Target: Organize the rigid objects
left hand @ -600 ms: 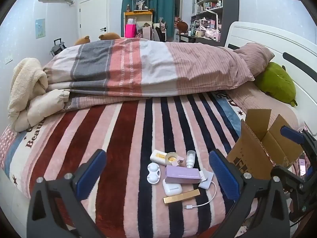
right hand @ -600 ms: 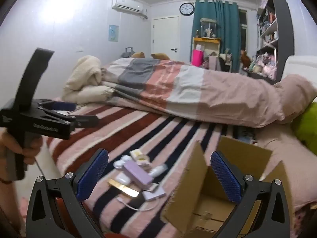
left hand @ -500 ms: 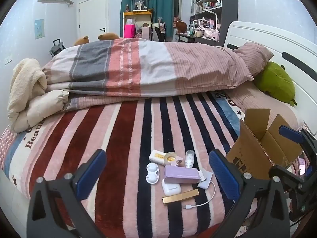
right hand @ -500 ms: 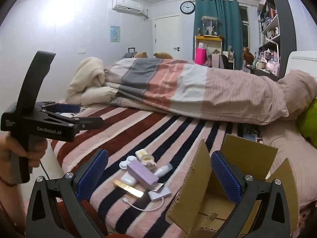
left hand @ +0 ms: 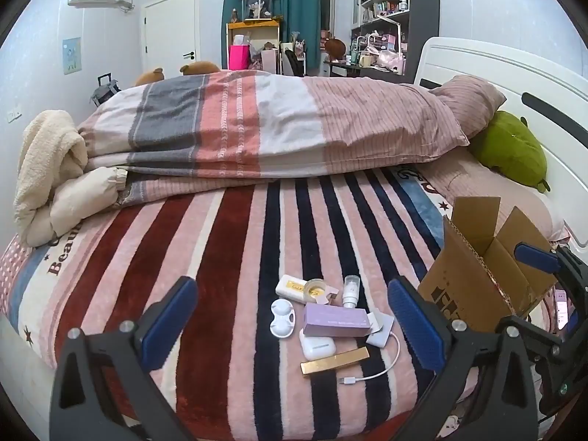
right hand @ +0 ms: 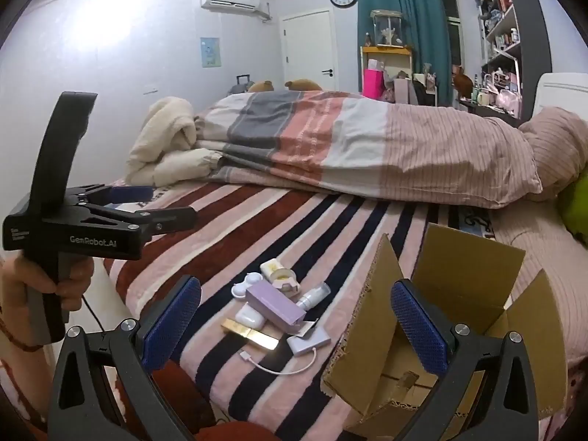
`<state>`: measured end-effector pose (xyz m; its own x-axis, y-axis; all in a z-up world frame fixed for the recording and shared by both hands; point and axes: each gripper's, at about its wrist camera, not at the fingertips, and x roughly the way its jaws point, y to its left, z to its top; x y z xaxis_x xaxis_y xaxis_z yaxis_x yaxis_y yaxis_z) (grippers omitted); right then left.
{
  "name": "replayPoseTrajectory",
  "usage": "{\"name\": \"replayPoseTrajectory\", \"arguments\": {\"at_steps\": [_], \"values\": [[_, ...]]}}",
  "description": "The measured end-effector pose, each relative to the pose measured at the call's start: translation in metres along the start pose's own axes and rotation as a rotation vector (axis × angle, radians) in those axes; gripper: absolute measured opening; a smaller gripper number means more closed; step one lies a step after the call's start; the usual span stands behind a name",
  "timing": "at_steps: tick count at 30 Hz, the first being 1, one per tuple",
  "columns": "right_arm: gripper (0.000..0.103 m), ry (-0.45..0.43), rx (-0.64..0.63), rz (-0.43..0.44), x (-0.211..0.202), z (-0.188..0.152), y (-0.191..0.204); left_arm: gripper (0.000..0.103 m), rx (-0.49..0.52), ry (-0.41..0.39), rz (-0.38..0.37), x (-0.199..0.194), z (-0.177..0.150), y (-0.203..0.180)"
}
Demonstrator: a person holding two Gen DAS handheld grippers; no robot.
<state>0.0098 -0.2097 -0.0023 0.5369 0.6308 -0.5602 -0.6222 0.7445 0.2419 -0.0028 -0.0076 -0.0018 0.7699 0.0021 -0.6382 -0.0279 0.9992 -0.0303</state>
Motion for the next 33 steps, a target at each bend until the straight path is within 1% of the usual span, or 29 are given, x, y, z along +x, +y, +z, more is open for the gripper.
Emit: {"name": "replayPoseTrajectory", "arguments": {"at_steps": [1, 4, 10, 23, 28, 33], "values": [[0.103, -0.001, 0.002, -0.007, -0.001, -0.001, 0.001, 0.103, -0.001, -0.001, 0.001, 0.0, 0.0, 0.0], [0.103, 0.013, 0.011, 0.01, -0.005, 0.008, -0.009, 0.103, 0.001, -0.004, 0.003, 0.0, 0.0, -0.001], [0.103, -0.001, -0.015, -0.022, -0.007, 0.005, -0.006, 0.103, -0.004, -0.012, -0.001, -0.004, 0.0, 0.002], [0.103, -0.001, -0.01, -0.019, -0.01, 0.006, -0.004, 0.103, -0.004, -0.019, 0.013, -0.006, -0.002, 0.002], [0.103, 0.0, -0.006, -0.023, -0.009, 0.006, -0.005, 0.103, -0.009, -0.015, 0.007, -0.005, -0.002, 0.003], [0.103, 0.0, 0.012, -0.009, -0.011, 0.007, -0.008, 0.103, -0.009, -0.015, 0.006, -0.005, -0.003, 0.003]]}}
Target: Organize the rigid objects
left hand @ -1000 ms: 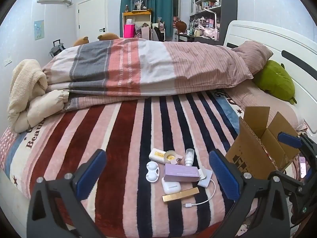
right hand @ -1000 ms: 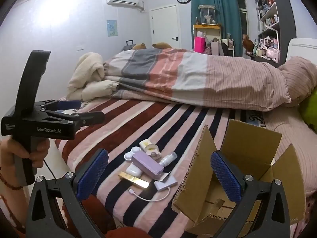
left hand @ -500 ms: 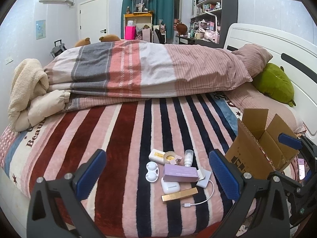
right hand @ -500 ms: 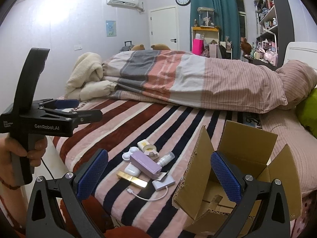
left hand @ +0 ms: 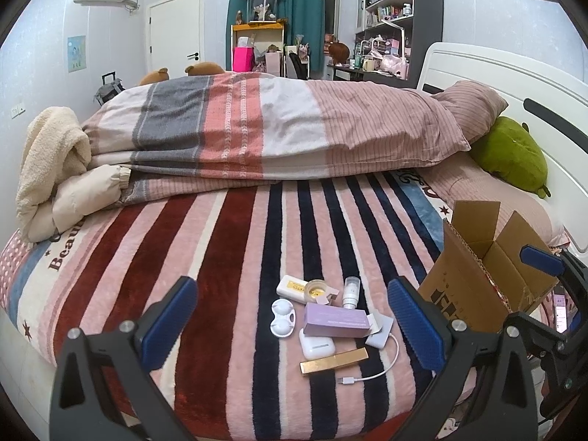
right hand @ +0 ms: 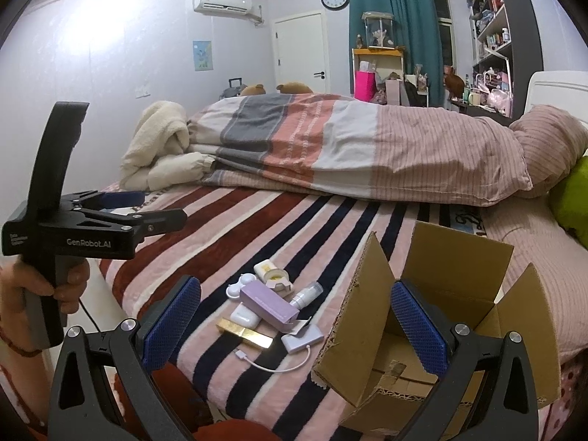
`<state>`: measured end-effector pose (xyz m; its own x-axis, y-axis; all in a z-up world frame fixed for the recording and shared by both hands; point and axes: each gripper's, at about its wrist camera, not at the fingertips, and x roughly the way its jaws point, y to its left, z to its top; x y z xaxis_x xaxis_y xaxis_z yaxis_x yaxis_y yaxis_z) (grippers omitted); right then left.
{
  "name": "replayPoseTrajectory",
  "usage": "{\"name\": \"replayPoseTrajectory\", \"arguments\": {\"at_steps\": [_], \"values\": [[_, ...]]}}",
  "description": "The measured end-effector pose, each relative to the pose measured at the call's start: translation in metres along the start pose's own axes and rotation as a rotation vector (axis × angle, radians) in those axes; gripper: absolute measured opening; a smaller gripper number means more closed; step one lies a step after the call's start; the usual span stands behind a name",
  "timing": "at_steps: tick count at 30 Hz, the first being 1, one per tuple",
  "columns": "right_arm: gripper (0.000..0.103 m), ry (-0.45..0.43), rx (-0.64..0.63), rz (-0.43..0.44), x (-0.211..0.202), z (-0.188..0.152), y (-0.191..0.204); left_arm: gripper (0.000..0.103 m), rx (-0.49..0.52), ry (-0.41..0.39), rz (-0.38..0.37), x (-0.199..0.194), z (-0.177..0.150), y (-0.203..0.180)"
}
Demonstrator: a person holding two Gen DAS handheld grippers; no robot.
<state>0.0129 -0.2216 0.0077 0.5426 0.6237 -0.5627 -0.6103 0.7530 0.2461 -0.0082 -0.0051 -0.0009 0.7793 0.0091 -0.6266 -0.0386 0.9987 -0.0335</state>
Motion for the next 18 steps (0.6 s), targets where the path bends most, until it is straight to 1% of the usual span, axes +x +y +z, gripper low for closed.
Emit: {"name": "replayPoseTrajectory", "arguments": {"at_steps": [18], "values": [[0.103, -0.005, 0.018, 0.001, -0.004, -0.001, -0.011, 0.103, 0.007, -0.005, -0.011, -0.001, -0.002, -0.003]]}}
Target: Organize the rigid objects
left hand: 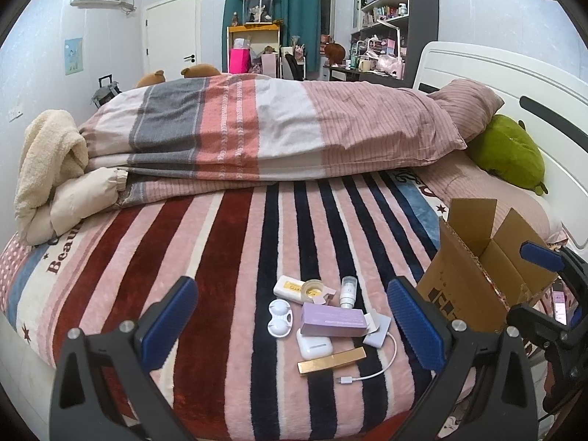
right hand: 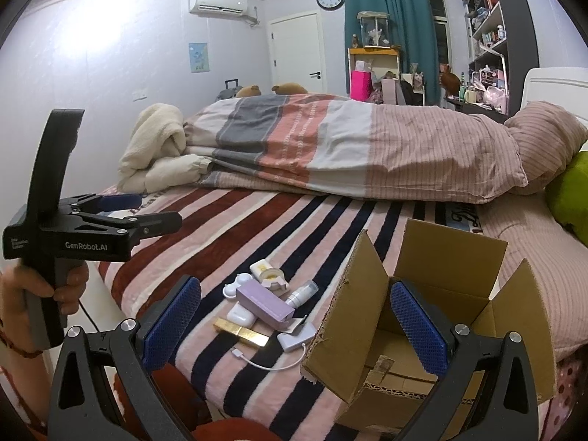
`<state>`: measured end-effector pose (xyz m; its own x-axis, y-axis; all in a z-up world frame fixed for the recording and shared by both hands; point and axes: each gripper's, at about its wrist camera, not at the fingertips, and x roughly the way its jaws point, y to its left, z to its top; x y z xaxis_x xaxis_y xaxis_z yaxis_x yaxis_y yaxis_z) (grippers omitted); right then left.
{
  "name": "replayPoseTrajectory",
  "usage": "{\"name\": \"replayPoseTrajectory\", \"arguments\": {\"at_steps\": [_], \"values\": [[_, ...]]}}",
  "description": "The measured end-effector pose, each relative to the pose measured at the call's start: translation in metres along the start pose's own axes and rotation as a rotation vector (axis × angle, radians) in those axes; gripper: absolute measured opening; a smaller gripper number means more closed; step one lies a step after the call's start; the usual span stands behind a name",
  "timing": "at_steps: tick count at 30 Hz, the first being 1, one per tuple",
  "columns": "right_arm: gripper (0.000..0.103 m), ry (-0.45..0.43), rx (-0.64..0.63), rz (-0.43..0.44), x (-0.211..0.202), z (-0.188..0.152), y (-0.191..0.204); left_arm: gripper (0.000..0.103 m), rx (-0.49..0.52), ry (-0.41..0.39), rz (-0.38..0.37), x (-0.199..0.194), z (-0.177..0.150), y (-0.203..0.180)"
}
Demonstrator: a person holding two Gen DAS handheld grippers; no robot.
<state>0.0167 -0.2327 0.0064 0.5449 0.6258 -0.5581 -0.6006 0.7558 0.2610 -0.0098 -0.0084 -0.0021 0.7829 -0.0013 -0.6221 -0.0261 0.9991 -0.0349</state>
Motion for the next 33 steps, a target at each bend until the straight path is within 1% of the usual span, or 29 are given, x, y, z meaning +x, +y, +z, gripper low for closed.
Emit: {"name": "replayPoseTrajectory", "arguments": {"at_steps": [15, 18, 20, 21, 22, 23, 24, 26, 27, 28, 29, 30, 32, 33], "values": [[0.103, 0.006, 0.012, 0.012, 0.002, -0.001, 0.004, 0.103, -0.009, 0.003, 0.001, -0.002, -0.001, 0.007], [0.103, -0.013, 0.0, 0.009, 0.002, -0.001, 0.012, 0.103, -0.021, 0.002, -0.006, -0.001, -0.002, 0.011], [0.098, -0.032, -0.019, 0.014, 0.001, 0.002, 0.021, 0.103, -0.032, -0.005, -0.016, -0.001, -0.004, 0.02], [0.087, -0.043, -0.029, 0.023, 0.001, 0.004, 0.026, 0.103, -0.039, -0.009, -0.021, -0.001, -0.005, 0.024], [0.072, -0.048, -0.033, 0.028, 0.002, 0.006, 0.03, 0.103, -0.048, -0.011, -0.028, -0.001, -0.008, 0.031], [0.067, -0.052, -0.04, 0.044, 0.004, 0.008, 0.038, 0.103, -0.053, -0.012, -0.031, -0.001, -0.01, 0.035], [0.065, -0.052, -0.045, 0.053, 0.005, 0.01, 0.041, 0.103, -0.057, -0.013, -0.034, -0.001, -0.013, 0.041], [0.062, -0.049, -0.07, 0.114, 0.014, 0.01, 0.059, 0.103, -0.062, -0.012, -0.033, 0.001, -0.02, 0.053], [0.057, -0.04, -0.079, 0.141, 0.018, 0.009, 0.065, 0.103, -0.062, -0.011, -0.029, 0.003, -0.024, 0.058], [0.053, -0.006, -0.091, 0.197, 0.03, 0.007, 0.076, 0.103, -0.062, -0.011, -0.025, 0.005, -0.029, 0.063], [0.053, 0.01, -0.094, 0.211, 0.035, 0.005, 0.08, 0.103, -0.062, -0.014, -0.025, 0.006, -0.031, 0.068], [0.053, 0.053, -0.104, 0.241, 0.048, 0.0, 0.091, 0.103, -0.06, -0.015, -0.027, 0.009, -0.034, 0.072], [0.053, 0.1, -0.114, 0.258, 0.062, -0.008, 0.099, 0.103, -0.054, 0.003, -0.025, 0.016, -0.04, 0.078], [0.053, 0.146, -0.117, 0.274, 0.075, -0.017, 0.105, 0.103, -0.052, 0.011, -0.021, 0.019, -0.043, 0.08]]}}
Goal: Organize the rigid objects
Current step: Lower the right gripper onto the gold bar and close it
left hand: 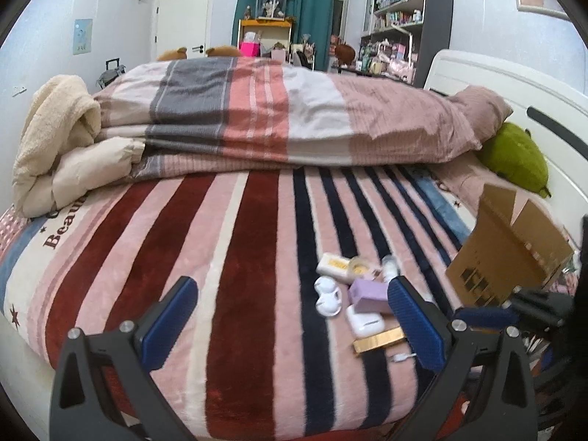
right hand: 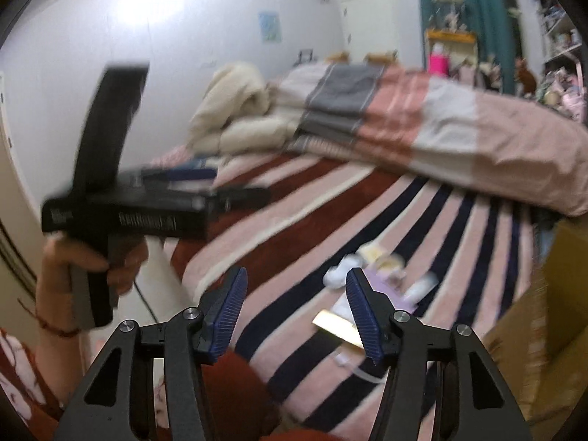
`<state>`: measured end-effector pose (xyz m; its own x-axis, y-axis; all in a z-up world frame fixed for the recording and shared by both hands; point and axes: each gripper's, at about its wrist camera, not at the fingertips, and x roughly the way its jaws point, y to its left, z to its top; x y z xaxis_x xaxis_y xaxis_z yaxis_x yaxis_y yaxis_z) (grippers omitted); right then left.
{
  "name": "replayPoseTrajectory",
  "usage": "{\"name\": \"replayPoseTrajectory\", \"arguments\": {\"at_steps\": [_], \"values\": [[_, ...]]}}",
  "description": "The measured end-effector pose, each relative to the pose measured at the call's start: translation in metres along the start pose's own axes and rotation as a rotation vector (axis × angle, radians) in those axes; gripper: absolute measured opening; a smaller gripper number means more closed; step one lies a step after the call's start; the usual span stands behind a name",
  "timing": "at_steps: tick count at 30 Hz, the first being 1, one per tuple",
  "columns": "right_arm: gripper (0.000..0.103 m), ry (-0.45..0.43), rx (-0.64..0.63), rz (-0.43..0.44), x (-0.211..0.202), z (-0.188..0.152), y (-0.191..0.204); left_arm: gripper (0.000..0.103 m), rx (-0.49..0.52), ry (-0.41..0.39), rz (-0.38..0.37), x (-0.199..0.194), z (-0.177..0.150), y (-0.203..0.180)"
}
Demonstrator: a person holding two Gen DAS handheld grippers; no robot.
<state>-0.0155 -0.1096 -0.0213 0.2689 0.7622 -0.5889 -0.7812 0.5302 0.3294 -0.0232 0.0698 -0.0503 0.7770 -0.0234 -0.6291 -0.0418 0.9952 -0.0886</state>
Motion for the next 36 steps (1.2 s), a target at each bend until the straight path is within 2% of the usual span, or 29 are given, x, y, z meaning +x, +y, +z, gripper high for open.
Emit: {"name": "replayPoseTrajectory", "arguments": {"at_steps": [2, 4, 8, 12, 17, 20, 21, 22, 24, 27, 31, 33, 36], "values": [[0.053, 0.054, 0.018, 0.008, 0.017, -0.01, -0.003, 0.103, 0.002, 0.014, 0.001, 0.007, -0.005, 0.004], [0.053, 0.128, 0.054, -0.027, 0.04, -0.028, -0.013, 0.103, 0.001, 0.027, -0.013, 0.012, -0.009, 0.005], [0.053, 0.194, 0.065, -0.132, 0.061, -0.052, -0.038, 0.103, -0.002, 0.037, -0.041, 0.018, -0.012, 0.008], [0.053, 0.25, 0.019, -0.157, 0.085, -0.062, -0.063, 0.103, 0.0, 0.029, -0.046, 0.018, -0.013, 0.008], [0.053, 0.302, -0.05, -0.079, 0.11, -0.058, -0.068, 0.103, -0.001, 0.024, -0.089, 0.016, -0.016, 0.009], [0.053, 0.345, -0.098, -0.055, 0.11, -0.06, -0.062, 0.103, -0.002, 0.025, -0.056, 0.013, -0.018, 0.013], [0.047, 0.355, -0.092, -0.021, 0.105, -0.06, -0.061, 0.103, 0.0, 0.025, -0.047, 0.013, -0.019, 0.013], [0.038, 0.357, -0.086, -0.006, 0.103, -0.062, -0.059, 0.103, 0.005, 0.021, -0.037, 0.012, -0.018, 0.014], [0.025, 0.364, -0.077, 0.001, 0.099, -0.062, -0.061, 0.102, 0.009, -0.008, -0.043, 0.01, -0.019, 0.015], [0.024, 0.386, -0.069, 0.029, 0.105, -0.058, -0.065, 0.103, 0.006, -0.083, -0.041, 0.005, -0.022, 0.018], [0.027, 0.428, -0.101, 0.049, 0.117, -0.051, -0.063, 0.103, 0.011, -0.001, -0.048, 0.015, -0.025, 0.02], [0.03, 0.453, -0.151, 0.036, 0.122, -0.05, -0.058, 0.103, -0.018, 0.033, -0.093, 0.019, -0.027, 0.023], [0.028, 0.501, -0.229, -0.005, 0.13, -0.053, -0.05, 0.103, -0.012, 0.056, -0.137, 0.022, -0.032, 0.02]]}}
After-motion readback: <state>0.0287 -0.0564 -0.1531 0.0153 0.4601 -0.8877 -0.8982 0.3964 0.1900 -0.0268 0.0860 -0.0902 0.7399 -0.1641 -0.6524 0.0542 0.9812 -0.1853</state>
